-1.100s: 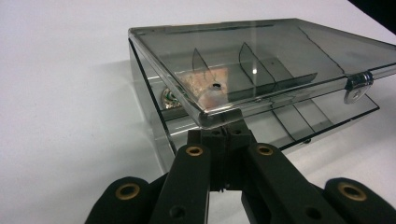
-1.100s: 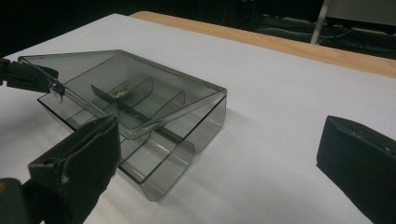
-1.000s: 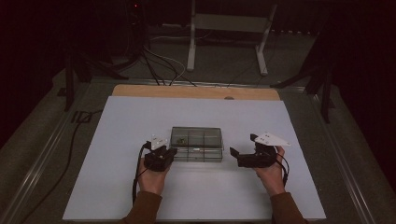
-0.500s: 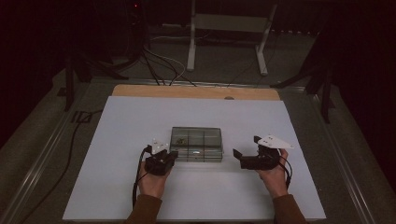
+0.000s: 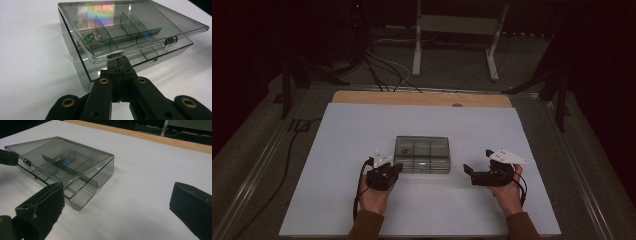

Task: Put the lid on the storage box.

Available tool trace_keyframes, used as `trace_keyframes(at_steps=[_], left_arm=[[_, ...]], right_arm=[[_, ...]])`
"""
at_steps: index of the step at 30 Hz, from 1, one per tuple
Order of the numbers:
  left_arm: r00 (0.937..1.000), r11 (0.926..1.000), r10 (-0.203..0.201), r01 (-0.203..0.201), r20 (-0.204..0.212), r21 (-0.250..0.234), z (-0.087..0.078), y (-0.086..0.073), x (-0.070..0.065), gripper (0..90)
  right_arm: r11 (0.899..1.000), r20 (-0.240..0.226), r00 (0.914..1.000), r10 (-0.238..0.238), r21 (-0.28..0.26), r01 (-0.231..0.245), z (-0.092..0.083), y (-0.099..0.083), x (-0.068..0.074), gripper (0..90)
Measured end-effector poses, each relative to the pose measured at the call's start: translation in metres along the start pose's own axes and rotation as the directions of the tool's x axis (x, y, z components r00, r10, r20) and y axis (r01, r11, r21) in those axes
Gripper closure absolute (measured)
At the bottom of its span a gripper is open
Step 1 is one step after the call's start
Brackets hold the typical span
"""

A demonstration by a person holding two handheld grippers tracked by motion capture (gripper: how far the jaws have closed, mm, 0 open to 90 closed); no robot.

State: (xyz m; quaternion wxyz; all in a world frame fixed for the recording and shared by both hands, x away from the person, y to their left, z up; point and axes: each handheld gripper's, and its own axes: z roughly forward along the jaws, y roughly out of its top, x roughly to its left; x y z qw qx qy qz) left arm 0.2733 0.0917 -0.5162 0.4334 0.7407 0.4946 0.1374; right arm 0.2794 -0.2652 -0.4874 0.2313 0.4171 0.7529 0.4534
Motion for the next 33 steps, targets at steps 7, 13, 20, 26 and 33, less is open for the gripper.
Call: trace_keyframes(at_steps=[7, 13, 20, 26, 33], left_arm=[[1.0, 1.0, 0.003, -0.003, 0.001, 0.008, 0.001, -0.004, 0.0, 90.0], [0.9999, 0.9997, 0.012, -0.012, 0.001, 0.019, 0.0, -0.007, -0.001, 90.0], [0.9998, 0.9997, 0.017, -0.017, 0.013, 0.02, -0.003, -0.01, -0.001, 89.3], [0.9996, 0.9999, 0.014, -0.014, 0.024, -0.002, -0.008, -0.01, 0.0, 86.5], [0.9987, 0.9932, 0.049, -0.05, -0.009, -0.105, -0.029, -0.001, 0.011, 66.4]], right_arm=[[1.0, 0.005, 1.0, -0.006, 0.002, 0.006, -0.005, -0.003, 0.001, 0.0], [1.0, 0.008, 1.0, -0.004, 0.009, 0.004, -0.007, -0.005, 0.001, 0.0], [1.0, 0.012, 0.9999, -0.001, 0.003, 0.001, -0.009, -0.006, 0.001, 0.0], [1.0, 0.015, 0.9999, 0.004, 0.0, -0.004, -0.013, -0.007, -0.001, 0.0], [1.0, 0.019, 0.9998, 0.002, -0.009, -0.002, -0.017, -0.009, -0.001, 0.0]])
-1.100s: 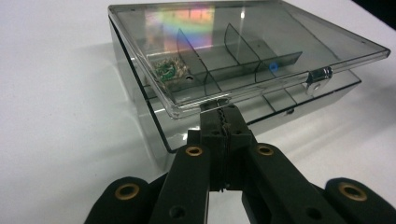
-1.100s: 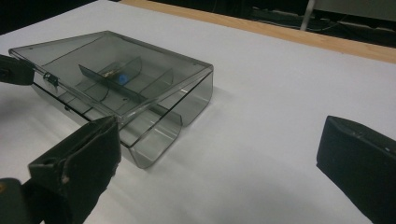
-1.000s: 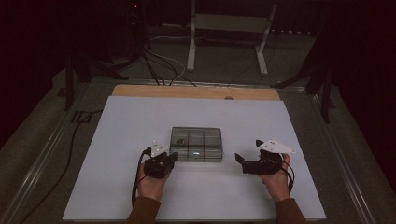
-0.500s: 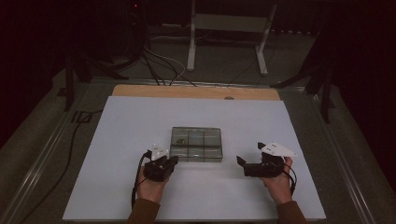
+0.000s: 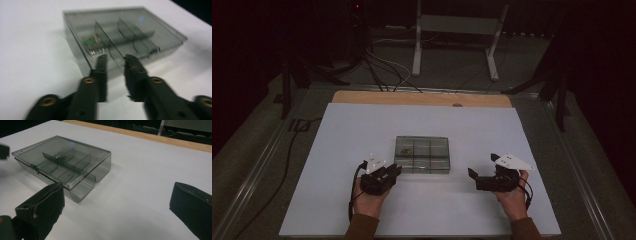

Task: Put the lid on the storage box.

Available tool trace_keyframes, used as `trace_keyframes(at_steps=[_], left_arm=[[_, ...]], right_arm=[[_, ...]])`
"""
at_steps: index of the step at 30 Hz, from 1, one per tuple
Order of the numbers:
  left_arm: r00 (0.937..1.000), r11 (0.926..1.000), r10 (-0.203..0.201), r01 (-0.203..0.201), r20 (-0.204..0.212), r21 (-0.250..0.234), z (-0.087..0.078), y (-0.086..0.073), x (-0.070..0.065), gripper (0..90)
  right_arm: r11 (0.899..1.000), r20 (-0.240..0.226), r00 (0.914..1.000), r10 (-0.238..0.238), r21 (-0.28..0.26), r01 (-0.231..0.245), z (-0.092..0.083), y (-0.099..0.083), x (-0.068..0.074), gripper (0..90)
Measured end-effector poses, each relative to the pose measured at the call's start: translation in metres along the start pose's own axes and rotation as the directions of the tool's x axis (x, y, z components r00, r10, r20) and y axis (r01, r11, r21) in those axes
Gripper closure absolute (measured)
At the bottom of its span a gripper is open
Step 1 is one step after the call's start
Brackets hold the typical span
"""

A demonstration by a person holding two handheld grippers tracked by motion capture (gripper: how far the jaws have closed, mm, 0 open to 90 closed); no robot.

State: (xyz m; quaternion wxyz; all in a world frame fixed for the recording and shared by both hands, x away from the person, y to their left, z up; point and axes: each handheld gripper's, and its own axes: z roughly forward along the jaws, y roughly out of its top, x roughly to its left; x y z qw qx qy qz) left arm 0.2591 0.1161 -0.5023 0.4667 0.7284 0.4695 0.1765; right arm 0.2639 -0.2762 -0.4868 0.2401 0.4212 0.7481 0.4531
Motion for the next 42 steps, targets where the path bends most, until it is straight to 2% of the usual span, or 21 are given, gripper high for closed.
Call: trace_keyframes(at_steps=[1, 2, 4, 5, 8, 12, 15, 22, 26, 29, 37, 42], left_arm=[[0.9998, 0.9998, 0.016, -0.016, -0.009, -0.014, -0.003, 0.001, 0.002, 60.2], [0.9993, 0.9991, 0.033, -0.033, -0.015, -0.026, -0.007, 0.002, 0.005, 57.9], [0.9991, 0.9983, 0.04, -0.041, -0.015, -0.043, -0.011, 0.004, 0.007, 52.9], [0.9984, 0.9949, 0.053, -0.054, -0.021, -0.086, -0.02, 0.006, 0.014, 52.9], [0.9972, 0.9899, 0.071, -0.074, -0.022, -0.121, -0.031, 0.009, 0.021, 39.9], [0.996, 0.9828, 0.083, -0.087, -0.033, -0.163, -0.044, 0.008, 0.029, 26.9], [0.9941, 0.9814, 0.098, -0.105, -0.046, -0.161, -0.05, 0.005, 0.036, 17.9], [0.9958, 0.9842, 0.053, -0.065, -0.074, -0.165, -0.058, -0.003, 0.053, 5.8], [0.996, 0.983, 0.034, -0.049, -0.083, -0.177, -0.062, -0.007, 0.06, 1.6], [0.996, 0.9815, 0.035, -0.049, -0.082, -0.185, -0.066, -0.009, 0.063, 1.4], [0.9948, 0.973, 0.037, -0.057, -0.095, -0.224, -0.074, -0.015, 0.066, 1.4], [0.9938, 0.9752, 0.033, -0.056, -0.106, -0.214, -0.075, -0.018, 0.068, 1.4]], right_arm=[[1.0, 0.003, 1.0, 0.002, -0.002, -0.002, -0.002, -0.001, -0.001, 0.0], [1.0, 0.004, 1.0, 0.002, -0.006, -0.002, -0.002, -0.002, -0.001, 0.0], [1.0, 0.006, 1.0, 0.001, -0.008, -0.001, -0.003, -0.002, -0.001, 0.0], [1.0, 0.006, 1.0, -0.001, -0.011, 0.001, -0.004, -0.002, -0.002, 0.0], [1.0, 0.012, 0.9999, -0.001, -0.022, 0.002, -0.007, -0.004, -0.002, 0.0], [1.0, 0.02, 0.9998, -0.001, -0.03, 0.002, -0.011, -0.006, -0.004, 0.0], [0.999, 0.025, 0.9997, 0.001, -0.036, 0.0, -0.013, -0.008, -0.005, 0.0], [0.999, 0.039, 0.9992, 0.011, -0.04, -0.01, -0.015, -0.011, -0.008, 0.0], [0.999, 0.045, 0.999, 0.007, -0.046, -0.005, -0.017, -0.013, -0.008, 0.0], [0.999, 0.06, 0.9982, -0.009, -0.045, 0.012, -0.017, -0.015, -0.007, 0.0], [0.999, 0.056, 0.9984, 0.003, -0.052, 0.0, -0.019, -0.019, -0.007, 0.0], [0.998, 0.061, 0.9981, 0.007, -0.059, -0.003, -0.02, -0.021, -0.009, 0.0]])
